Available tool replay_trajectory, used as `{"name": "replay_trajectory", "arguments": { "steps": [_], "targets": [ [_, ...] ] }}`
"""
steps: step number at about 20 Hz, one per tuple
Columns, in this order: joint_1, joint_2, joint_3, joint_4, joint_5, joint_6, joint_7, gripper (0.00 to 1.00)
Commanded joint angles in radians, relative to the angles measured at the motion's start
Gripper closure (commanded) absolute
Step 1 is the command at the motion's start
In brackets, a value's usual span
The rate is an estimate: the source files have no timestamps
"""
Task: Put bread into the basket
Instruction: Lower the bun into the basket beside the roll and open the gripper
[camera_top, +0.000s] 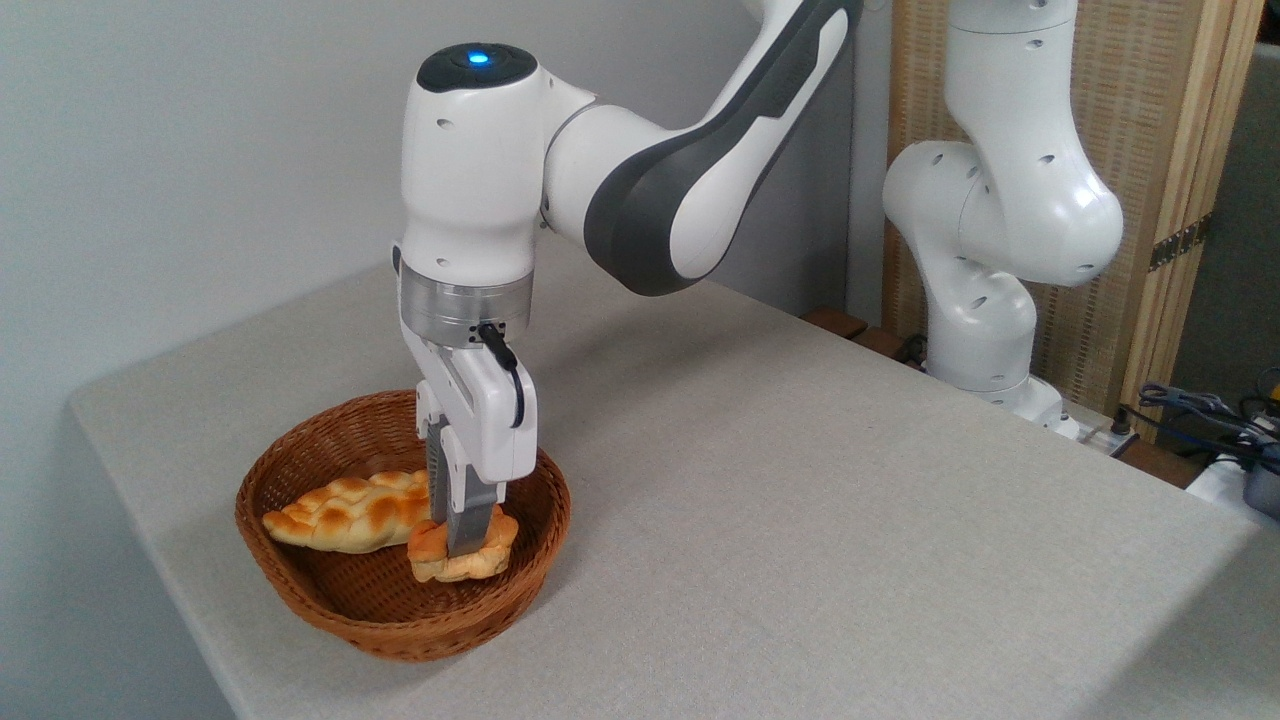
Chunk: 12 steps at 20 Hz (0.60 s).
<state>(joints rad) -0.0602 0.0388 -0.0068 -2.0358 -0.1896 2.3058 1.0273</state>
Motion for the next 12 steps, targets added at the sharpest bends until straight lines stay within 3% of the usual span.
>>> {"name": "replay_trajectory", "arguments": {
  "steps": [1, 9, 12],
  "targets": [
    [-0.006, 0.004, 0.002, 0.009, -0.021, 0.006, -0.009, 0.00],
    [-0.007, -0.028, 0.004, 0.023, -0.017, -0.025, -0.048, 0.00],
    [-0.006, -0.047, 0.017, 0.113, -0.005, -0.228, -0.115, 0.00]
  ]
}}
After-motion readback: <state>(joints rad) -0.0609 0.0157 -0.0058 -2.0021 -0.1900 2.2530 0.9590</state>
